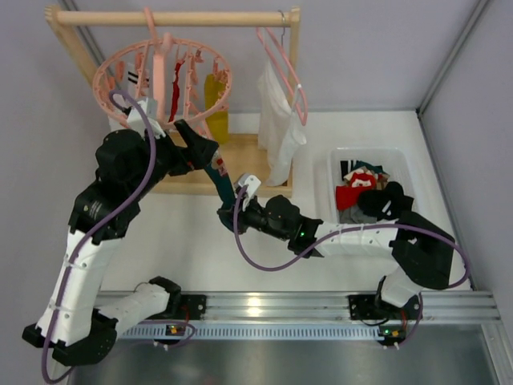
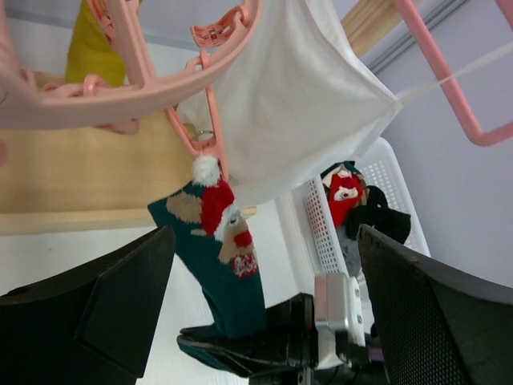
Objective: Remove the socks clipped to the hanger
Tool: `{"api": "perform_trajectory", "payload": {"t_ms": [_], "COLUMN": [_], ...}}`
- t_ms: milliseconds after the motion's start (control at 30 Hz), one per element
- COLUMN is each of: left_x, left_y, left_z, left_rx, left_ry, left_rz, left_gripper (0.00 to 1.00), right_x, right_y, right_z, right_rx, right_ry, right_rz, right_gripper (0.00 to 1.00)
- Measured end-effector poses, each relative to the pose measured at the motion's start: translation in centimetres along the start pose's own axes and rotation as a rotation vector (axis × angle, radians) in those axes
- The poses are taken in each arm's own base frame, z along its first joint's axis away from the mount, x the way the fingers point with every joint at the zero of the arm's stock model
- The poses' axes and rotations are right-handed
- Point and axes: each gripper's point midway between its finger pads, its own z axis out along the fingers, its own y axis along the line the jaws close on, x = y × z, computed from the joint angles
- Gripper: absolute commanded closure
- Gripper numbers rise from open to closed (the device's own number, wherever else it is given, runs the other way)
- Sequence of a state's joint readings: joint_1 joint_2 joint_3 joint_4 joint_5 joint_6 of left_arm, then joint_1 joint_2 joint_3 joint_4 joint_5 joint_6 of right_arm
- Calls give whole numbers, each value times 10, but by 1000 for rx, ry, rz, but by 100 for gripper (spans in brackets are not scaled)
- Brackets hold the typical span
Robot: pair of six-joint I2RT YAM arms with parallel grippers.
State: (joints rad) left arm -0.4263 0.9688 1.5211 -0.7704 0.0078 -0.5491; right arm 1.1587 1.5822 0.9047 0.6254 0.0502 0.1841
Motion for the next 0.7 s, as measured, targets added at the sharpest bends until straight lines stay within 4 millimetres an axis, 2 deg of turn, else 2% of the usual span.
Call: {"api": "perform_trajectory", "payload": {"t_ms": [133,200,267,433,633,667,700], "left_x": [1,4,5,0,-7,-9,-11], "left_y": [7,9,11,14,23,23,23], "left_z": [22,29,31,33,33,34,34], "left_rx": [-46,-60,-65,-88,-137,-137,-137], "left_ry": [22,35,38,16,-24,-32,-40], "left_rz": [-2,-3,-2,0,14,17,19], "left_gripper": [3,8,10,24,28,33,35], "right_x": [-2,-1,-1,-1,0,0,0], "right_y": [2,4,7,14,17,18,19], "right_z": [-1,-2,-2,-2,-3,-3,-3], "right_rx": [-10,-20,-31,-61,-80,-84,-88], "right_ry": [-2,2,4,5,8,9,9], "right_rz": [8,12,16,28,36,38,39], "right_gripper": [100,100,100,100,100,100,100]}}
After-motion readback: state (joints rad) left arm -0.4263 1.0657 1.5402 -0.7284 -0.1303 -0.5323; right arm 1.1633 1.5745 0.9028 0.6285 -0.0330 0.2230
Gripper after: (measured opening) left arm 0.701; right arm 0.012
